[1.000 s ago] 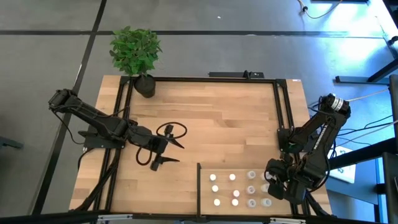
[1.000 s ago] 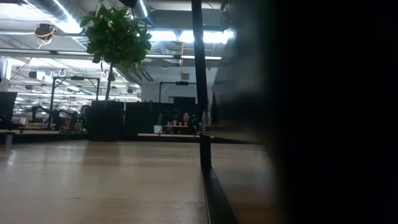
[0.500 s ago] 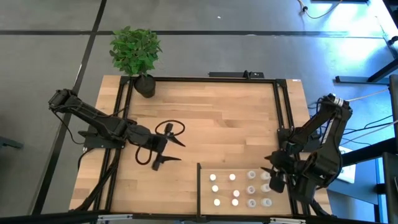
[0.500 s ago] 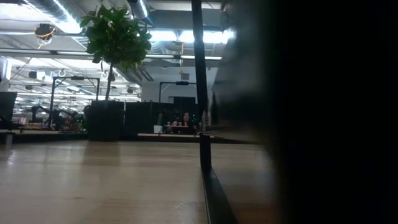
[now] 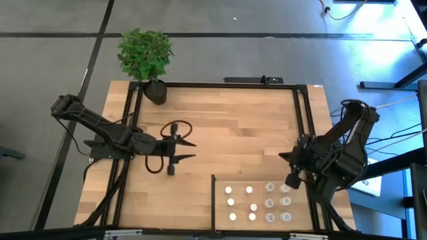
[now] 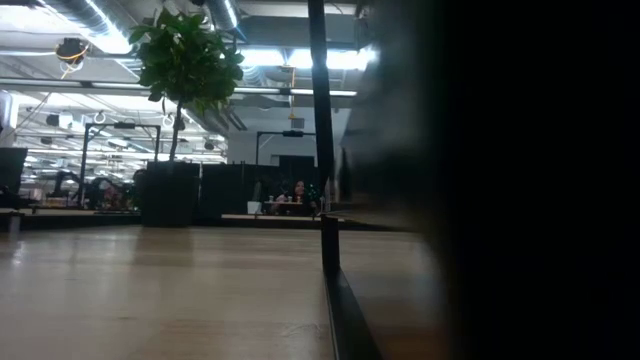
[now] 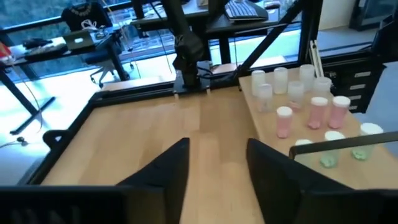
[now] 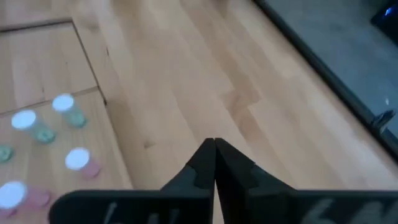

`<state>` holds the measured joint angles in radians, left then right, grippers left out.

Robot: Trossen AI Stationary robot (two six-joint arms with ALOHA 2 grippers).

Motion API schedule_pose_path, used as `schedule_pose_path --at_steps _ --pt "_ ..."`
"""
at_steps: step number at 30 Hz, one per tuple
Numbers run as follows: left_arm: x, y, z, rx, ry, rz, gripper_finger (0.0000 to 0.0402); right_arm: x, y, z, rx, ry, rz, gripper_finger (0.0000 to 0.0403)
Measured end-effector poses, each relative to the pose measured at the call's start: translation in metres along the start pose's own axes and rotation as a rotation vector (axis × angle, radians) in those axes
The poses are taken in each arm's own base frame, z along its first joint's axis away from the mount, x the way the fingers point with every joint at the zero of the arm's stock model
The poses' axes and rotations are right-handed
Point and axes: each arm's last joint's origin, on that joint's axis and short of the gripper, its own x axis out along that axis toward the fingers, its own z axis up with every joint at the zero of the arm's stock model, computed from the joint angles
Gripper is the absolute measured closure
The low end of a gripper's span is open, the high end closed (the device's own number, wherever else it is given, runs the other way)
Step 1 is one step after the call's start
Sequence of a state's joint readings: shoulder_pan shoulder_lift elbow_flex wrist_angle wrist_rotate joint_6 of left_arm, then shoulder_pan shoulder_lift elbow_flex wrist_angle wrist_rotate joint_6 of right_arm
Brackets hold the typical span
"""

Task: Pick and place medicine bottles onto shelf by color
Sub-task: Return to Home Position

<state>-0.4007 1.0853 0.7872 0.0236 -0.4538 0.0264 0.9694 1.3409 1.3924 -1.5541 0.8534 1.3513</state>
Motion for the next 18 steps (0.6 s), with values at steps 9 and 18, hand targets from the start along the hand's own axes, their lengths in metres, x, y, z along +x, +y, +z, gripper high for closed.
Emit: schedule_pose_path --at_steps 9,18 --pt "-0.050 0.025 0.003 -0.027 0.046 0.000 0.0383 -0.015 -0.049 0.011 0.007 -0.152 0.046 0.0399" --pt "-0.085 0.041 -0.007 -0.061 0.102 0.002 0.0400 -0.006 -0.080 -0.014 0.010 -0.262 0.149 0.0399"
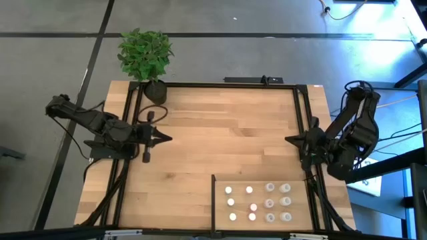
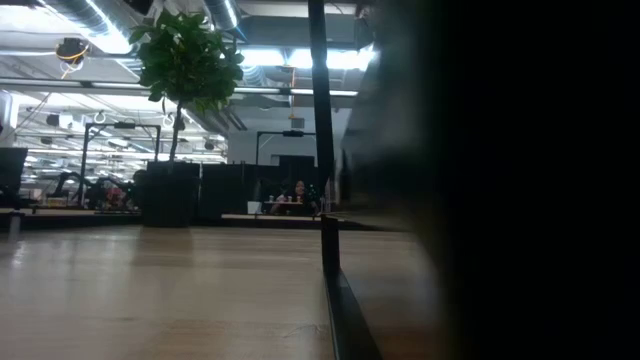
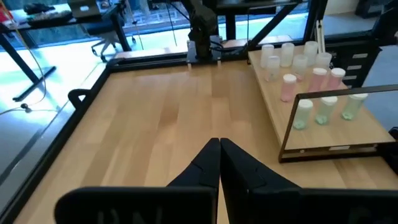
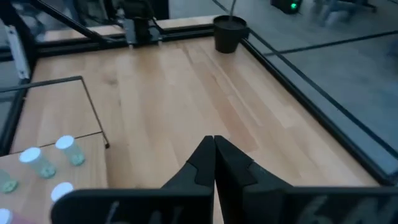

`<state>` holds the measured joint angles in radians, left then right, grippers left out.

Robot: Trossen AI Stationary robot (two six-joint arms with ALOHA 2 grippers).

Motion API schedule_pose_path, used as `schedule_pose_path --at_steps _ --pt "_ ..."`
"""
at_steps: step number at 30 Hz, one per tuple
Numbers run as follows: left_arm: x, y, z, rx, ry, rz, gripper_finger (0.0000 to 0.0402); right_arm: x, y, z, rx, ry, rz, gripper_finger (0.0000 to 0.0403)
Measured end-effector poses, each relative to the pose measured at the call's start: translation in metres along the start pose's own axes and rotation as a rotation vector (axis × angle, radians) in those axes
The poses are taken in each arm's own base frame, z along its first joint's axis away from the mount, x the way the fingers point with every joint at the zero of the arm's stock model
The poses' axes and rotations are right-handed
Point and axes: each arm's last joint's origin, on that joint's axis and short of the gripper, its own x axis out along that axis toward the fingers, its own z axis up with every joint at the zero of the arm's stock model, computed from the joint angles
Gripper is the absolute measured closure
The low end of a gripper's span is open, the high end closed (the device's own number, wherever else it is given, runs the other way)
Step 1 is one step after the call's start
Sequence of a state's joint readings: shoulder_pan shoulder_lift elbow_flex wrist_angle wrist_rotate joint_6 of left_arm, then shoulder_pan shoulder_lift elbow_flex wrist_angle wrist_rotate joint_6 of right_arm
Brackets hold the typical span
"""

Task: Pick and place medicine bottles onto shelf by color
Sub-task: Return to Home Position

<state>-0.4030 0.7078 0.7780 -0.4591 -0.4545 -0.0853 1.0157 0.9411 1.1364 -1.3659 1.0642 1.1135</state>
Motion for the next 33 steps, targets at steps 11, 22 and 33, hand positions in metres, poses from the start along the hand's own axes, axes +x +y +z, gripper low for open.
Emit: schedule_pose_path --at_steps 11,22,33 --pt "-0.026 0.018 -0.051 -0.139 -0.207 0.001 0.0401 0.011 -0.024 -0.059 0.097 -0.131 0.131 0.0401" --pt "-0.040 0.027 -0.088 -0.165 -0.353 -0.038 0.0401 0.005 -0.043 -0.068 0.111 -0.258 0.196 0.0401" --pt "-0.040 0.027 -0.102 -0.157 -0.377 -0.081 0.0401 0.014 -0.039 -0.106 0.136 -0.369 0.252 0.0401"
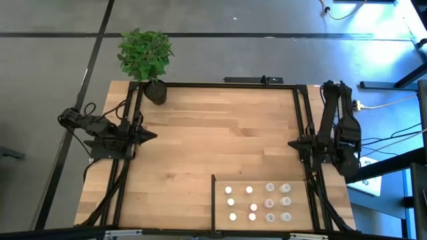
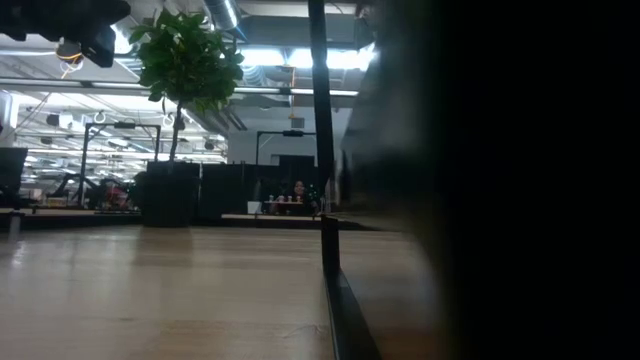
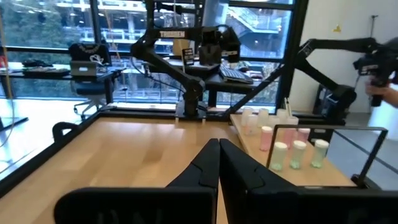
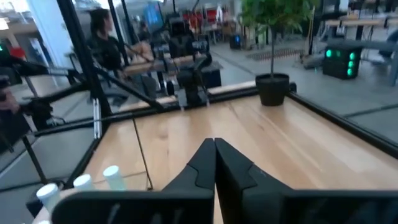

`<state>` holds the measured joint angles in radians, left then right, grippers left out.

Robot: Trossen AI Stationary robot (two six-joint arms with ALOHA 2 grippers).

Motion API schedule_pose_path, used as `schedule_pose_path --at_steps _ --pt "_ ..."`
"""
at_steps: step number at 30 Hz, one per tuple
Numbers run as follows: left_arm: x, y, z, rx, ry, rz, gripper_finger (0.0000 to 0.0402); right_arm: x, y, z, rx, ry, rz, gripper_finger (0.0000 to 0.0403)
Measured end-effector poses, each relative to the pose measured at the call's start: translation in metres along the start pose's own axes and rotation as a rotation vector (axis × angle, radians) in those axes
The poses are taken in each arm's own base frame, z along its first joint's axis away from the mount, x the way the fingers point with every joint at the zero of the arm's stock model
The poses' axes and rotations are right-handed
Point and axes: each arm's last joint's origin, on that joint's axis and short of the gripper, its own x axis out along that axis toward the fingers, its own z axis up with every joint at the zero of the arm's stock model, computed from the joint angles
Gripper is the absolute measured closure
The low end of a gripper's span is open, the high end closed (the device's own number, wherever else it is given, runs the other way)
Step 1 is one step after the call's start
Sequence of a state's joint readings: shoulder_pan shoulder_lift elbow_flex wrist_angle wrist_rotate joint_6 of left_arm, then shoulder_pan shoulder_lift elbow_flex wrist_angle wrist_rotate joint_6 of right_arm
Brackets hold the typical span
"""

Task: Pick and place medicine bottles onto shelf by color
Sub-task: Return to Home Position

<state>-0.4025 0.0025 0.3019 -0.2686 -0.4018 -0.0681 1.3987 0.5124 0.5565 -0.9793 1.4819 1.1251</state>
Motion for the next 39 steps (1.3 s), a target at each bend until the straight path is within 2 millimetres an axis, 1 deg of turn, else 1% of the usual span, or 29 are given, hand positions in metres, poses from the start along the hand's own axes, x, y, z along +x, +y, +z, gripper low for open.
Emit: schedule_pose_path --at_steps 3,5,8,11,16,20,23,27,29,33,36,39 --pt "0.000 -0.001 0.001 -0.003 -0.006 -0.021 0.0401 -0.003 -0.001 -0.012 0.008 -0.047 0.019 0.0401" --pt "0.000 -0.001 0.001 -0.004 -0.008 -0.027 0.0401 -0.004 -0.001 -0.015 0.026 -0.052 0.042 0.0401" --pt "0.000 -0.001 0.001 -0.006 -0.012 -0.028 0.0401 -0.005 0.004 -0.014 0.083 -0.019 0.068 0.0401" --pt "0.000 -0.001 0.002 -0.006 -0.013 -0.028 0.0401 -0.006 0.013 -0.009 0.123 0.029 0.099 0.0401" --pt "0.000 -0.001 0.002 -0.006 -0.014 -0.028 0.0401 -0.003 0.027 -0.001 0.116 0.049 0.123 0.0401" --pt "0.000 -0.001 0.002 -0.006 -0.014 -0.028 0.0401 0.008 0.035 -0.002 0.097 0.066 0.133 0.0401" --pt "0.000 -0.001 0.002 -0.006 -0.014 -0.028 0.0401 0.020 0.041 -0.005 0.081 0.071 0.158 0.0401" --pt "0.000 -0.001 0.002 -0.006 -0.014 -0.028 0.0401 0.039 0.044 -0.007 0.013 0.045 0.252 0.0401" --pt "0.000 -0.001 0.002 -0.003 -0.014 -0.027 0.0401 0.048 0.043 -0.005 -0.032 0.013 0.274 0.0401" --pt "0.000 -0.001 0.001 0.043 -0.014 -0.027 0.0401 0.060 0.035 -0.012 -0.116 0.011 0.295 0.0401" --pt "0.002 -0.001 -0.003 0.080 -0.003 -0.027 0.0401 0.065 0.029 -0.016 -0.148 0.004 0.321 0.0401" --pt "0.003 -0.001 -0.005 0.083 0.002 -0.026 0.0401 0.066 0.022 -0.016 -0.144 -0.057 0.350 0.0401"
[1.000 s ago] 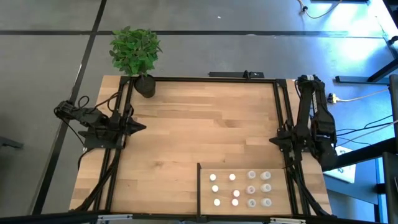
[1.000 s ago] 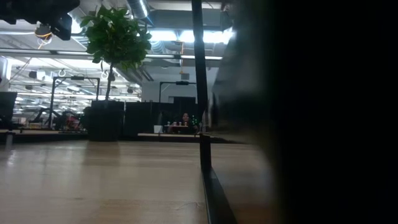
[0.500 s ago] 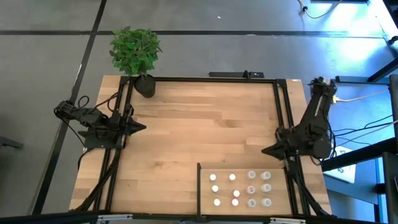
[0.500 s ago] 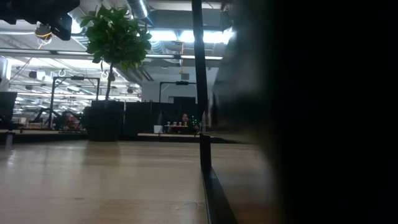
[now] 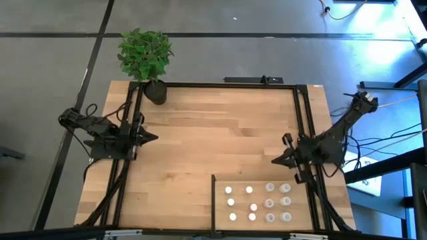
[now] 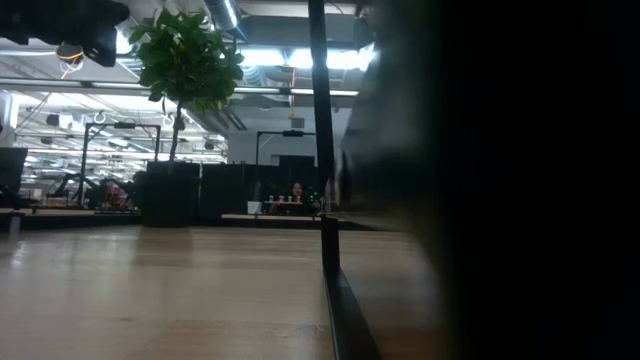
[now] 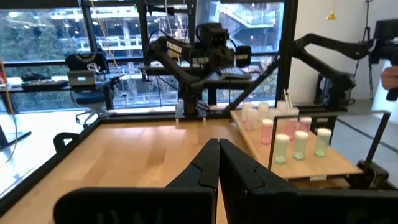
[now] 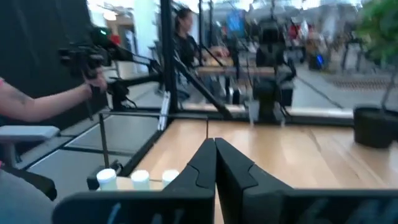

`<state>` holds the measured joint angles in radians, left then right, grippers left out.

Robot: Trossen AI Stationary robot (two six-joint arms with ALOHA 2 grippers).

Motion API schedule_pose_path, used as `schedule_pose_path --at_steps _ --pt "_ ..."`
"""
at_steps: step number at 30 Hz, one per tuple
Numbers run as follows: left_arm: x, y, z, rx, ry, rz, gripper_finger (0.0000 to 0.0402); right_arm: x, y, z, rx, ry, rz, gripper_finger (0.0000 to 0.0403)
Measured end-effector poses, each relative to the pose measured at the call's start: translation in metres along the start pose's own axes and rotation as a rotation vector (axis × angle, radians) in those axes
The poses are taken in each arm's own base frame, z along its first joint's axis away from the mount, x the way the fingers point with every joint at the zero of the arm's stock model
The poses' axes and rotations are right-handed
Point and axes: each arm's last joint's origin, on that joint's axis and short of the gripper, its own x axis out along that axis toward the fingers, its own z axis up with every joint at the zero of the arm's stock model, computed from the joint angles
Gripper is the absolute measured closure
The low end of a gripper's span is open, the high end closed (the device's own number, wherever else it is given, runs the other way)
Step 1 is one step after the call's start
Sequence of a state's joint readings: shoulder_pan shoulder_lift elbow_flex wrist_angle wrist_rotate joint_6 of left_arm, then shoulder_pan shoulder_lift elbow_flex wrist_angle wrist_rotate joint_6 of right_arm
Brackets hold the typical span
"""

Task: Pick and place medicine bottles onto shelf by color
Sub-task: Return to Home Position

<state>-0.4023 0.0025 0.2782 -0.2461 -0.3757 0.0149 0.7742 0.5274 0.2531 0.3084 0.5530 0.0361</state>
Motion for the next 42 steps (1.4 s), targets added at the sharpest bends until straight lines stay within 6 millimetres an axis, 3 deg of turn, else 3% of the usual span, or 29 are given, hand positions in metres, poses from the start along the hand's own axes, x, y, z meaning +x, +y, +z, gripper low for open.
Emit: schedule_pose_path --at_steps 17,27,38,42 --pt "0.004 -0.002 -0.007 0.056 -0.028 0.002 0.0401 -0.032 -0.027 -0.010 -0.101 -0.260 0.023 0.0401" --pt "0.005 -0.002 -0.010 0.073 -0.003 0.001 0.0401 -0.043 -0.033 -0.015 -0.098 -0.235 0.025 0.0401" --pt "0.019 -0.007 -0.055 0.008 0.033 0.053 0.0401 -0.037 -0.030 -0.038 -0.076 -0.215 0.047 0.0401" --pt "0.021 -0.008 -0.059 0.021 -0.032 0.042 0.0401 -0.037 -0.030 -0.039 -0.078 -0.210 0.046 0.0401"
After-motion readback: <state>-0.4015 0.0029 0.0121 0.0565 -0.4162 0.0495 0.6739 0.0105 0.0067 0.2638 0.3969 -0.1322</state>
